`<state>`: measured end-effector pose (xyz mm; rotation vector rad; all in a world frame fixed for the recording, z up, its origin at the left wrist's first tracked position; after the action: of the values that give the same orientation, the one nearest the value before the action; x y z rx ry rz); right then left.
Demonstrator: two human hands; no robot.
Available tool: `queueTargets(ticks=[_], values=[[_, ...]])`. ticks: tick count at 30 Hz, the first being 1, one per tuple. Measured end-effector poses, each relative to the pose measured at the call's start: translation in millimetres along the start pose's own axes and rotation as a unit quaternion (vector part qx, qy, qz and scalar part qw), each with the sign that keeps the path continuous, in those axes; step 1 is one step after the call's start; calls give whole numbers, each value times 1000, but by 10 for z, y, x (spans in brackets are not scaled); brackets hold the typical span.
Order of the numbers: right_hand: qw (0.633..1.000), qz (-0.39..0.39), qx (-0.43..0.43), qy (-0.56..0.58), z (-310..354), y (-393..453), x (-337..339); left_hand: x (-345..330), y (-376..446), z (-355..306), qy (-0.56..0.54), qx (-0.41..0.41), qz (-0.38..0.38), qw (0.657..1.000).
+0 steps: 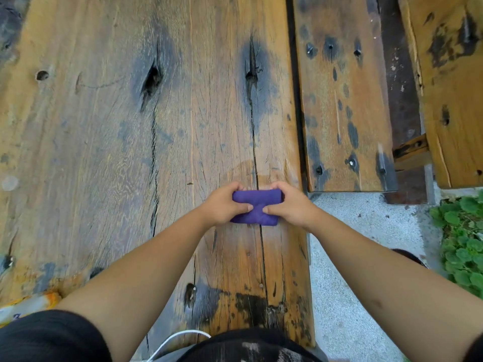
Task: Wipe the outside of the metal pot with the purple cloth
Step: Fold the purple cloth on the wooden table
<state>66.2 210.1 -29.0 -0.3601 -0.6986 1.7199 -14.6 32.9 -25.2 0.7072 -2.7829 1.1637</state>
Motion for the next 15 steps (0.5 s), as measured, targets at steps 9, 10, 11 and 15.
queueTargets(ticks=[9, 10, 11, 15], values=[[917, -138, 123, 353, 233, -1091, -339, -423, -898, -563, -306, -106, 2, 946], [914, -153, 130, 352, 228, -1209, -373, -485, -969, -589, -301, -111, 12, 947], [911, -166, 137, 352, 213, -1335, -411, -558, -1044, -613, -296, -118, 21, 948], [895, -224, 150, 355, 62, -1872, -601, -876, -1290, -668, -279, -130, 62, 949]])
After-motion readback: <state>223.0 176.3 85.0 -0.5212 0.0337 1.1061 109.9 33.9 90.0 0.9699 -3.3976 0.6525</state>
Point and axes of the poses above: each hand's wrist, its own y-axis towards the middle knuckle, its own x-axis out of the back of the hand, z = x × y, the point moved 3 cm from there along y, towards the middle knuckle, and after that the axes turned 12 degrees about z, right-handed, at the moved point
